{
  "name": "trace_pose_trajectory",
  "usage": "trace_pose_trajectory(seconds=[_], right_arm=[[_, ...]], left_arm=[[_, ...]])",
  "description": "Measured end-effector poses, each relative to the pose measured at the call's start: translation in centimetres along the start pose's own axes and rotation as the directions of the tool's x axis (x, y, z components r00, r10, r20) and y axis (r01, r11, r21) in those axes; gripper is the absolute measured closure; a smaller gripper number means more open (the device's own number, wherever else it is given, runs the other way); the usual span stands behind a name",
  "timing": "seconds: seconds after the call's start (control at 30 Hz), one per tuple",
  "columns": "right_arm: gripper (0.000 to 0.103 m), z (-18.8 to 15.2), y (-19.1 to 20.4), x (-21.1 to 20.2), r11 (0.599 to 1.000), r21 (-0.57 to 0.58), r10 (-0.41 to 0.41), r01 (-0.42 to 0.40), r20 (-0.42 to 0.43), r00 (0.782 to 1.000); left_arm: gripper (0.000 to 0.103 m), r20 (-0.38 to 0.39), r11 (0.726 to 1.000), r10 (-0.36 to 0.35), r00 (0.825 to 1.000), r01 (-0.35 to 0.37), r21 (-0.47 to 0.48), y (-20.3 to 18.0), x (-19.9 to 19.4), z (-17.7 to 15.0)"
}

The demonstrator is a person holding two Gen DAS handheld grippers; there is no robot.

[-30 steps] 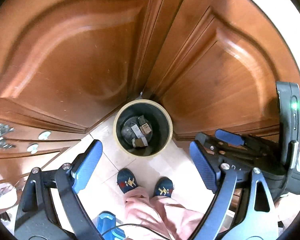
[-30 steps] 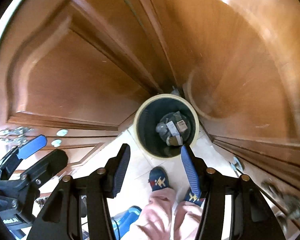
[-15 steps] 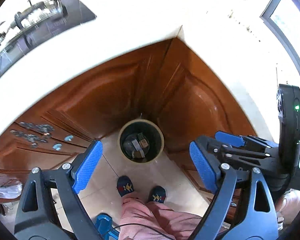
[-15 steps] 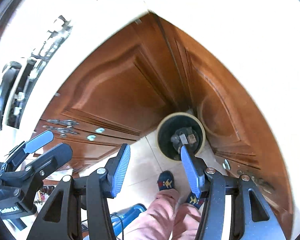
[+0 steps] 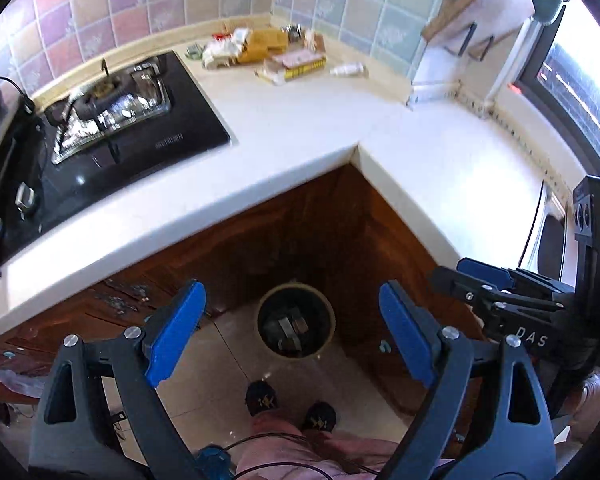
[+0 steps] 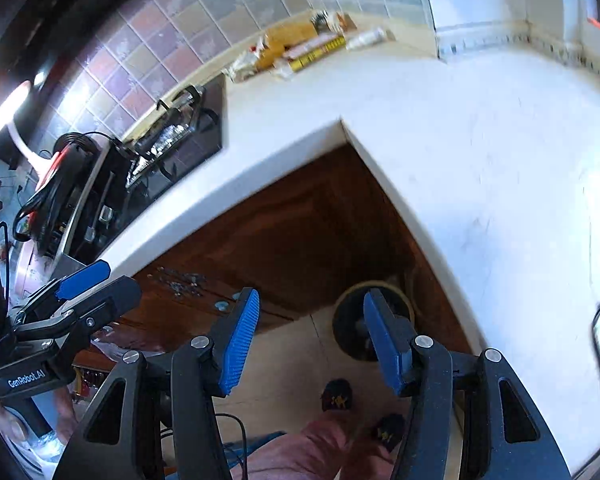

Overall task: Collect trash
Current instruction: 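Raise both tools back toward the counter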

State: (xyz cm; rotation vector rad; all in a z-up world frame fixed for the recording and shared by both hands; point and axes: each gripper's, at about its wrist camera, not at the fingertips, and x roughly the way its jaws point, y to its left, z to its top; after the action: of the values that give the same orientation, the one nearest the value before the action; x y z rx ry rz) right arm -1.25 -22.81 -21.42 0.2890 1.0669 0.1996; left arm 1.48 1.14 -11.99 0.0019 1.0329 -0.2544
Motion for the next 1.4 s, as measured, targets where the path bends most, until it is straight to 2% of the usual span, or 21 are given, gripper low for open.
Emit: trace_pose_trajectory(seconds=[0.2,0.4,0.73,0.97,1.07,1.17,1.4], right_arm=[[0.047,4.0,0.6,-3.9,0.999,-0.048,0.026,-0.022,0.087,0.996],[0.042,8.3,1.7,-6.2,0.996,-0.08,0.053,-0.04,0.159,0.986],[0.034,16.5,3.7,-6.2,0.998,-0.063,0.03,-0.016,0.228,0.973],[0.033,23.7,6.1,-3.0,0.999,-0.019,-0.032,0.038,0.244,0.969],[0.032,27.4,6.8,-0.7,0.998,0.025,-0.059,0.055,0.224,0.973],[0.032,30.7,7.1,1.8,0.994,0.079,-0.092,0.078,0.202,0.975],[0.032,37.2,7.1,9.0,0.971,0.212,-0.14,0.11,0.131,0.981]], left_arm=[[0.016,0.064,1.0,0.031,0.997,-0.031,0.0,-0.3,-2.4,2.8],[0.016,0.123,0.997,0.069,0.99,-0.072,0.02,-0.5,-4.2,6.6],[0.015,0.179,0.994,0.085,0.98,-0.095,0.047,2.2,-4.0,14.6],[0.015,0.159,0.996,0.041,0.987,-0.053,0.071,6.3,-0.5,22.6],[0.015,0.141,0.997,0.008,0.99,-0.019,0.075,8.3,1.9,26.3],[0.015,0.108,0.997,-0.023,0.994,0.015,0.079,10.6,5.1,30.1],[0.015,0.031,0.997,-0.045,0.998,0.043,0.07,14.9,13.2,36.0]])
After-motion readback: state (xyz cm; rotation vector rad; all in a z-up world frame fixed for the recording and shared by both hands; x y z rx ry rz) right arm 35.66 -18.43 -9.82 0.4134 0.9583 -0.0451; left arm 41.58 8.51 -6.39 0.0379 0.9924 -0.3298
